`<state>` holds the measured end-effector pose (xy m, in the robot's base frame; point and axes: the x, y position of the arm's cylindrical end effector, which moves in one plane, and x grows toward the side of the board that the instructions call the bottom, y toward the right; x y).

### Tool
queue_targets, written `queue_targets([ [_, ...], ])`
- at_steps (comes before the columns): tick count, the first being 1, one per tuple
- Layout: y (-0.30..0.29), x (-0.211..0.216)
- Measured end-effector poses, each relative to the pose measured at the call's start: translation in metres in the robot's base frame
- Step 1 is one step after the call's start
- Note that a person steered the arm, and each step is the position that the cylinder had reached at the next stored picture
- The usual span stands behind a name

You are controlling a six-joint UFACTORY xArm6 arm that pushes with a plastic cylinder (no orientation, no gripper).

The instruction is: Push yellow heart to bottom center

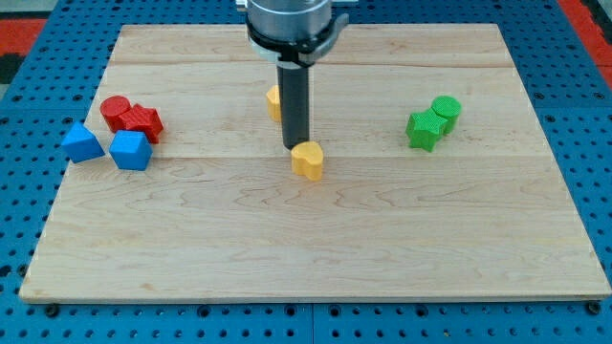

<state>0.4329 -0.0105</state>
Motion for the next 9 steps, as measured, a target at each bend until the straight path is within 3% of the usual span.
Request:
queue_targets([
  [1, 0.012, -0.012],
  [2, 0.038, 0.004],
  [4, 0.011, 0.076],
  [6, -0.039, 0.048],
  [9, -0.051, 0.089],
])
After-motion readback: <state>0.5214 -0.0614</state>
